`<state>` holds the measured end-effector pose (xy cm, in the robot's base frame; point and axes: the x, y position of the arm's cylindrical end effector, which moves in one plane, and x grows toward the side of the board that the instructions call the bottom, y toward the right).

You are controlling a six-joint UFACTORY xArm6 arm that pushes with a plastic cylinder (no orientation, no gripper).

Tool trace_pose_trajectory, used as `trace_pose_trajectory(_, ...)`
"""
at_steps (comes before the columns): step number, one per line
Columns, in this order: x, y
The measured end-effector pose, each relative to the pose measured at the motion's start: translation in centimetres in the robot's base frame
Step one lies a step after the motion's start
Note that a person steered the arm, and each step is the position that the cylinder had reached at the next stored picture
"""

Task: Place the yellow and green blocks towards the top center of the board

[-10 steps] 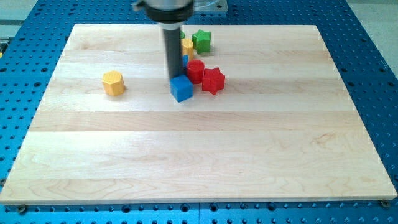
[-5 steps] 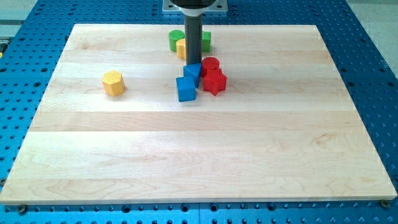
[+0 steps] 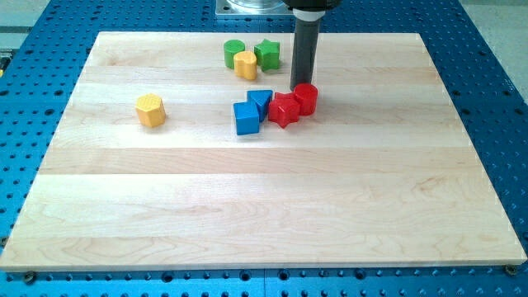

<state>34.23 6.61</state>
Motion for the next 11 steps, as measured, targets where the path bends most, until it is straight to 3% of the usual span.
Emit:
trace_pose_trajectory(2, 0.2, 7.8)
trace_pose_trajectory(4, 0.1, -0.2)
trace_pose_trajectory(8, 1.0, -26.2)
trace_pose_trajectory(9, 7.6, -27.0)
trace_pose_trajectory(10, 7.1, -19.0)
trace_pose_trajectory(11, 2.6, -15.9)
